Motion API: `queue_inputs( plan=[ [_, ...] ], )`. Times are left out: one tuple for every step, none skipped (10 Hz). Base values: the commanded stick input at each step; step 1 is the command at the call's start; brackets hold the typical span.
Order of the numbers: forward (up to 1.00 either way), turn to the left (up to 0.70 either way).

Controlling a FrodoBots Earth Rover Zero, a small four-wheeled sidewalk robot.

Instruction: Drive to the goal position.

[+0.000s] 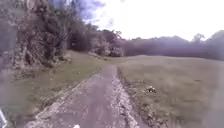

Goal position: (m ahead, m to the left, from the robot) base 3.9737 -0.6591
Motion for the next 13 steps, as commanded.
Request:
queue_inputs(
  plan=[
    [1.0, 0.0],
    [1.0, 0.0],
    [1.0, 0.0],
    [1.0, 0.0],
    [1.0, 0.0],
    [1.0, 0.39],
    [1.0, 0.4],
    [1.0, 0.0],
    [1.0, 0.0],
    [1.0, 0.0],
    [1.0, 0.0],
    [1.0, 0.0],
    [1.0, 0.0]
  ],
)
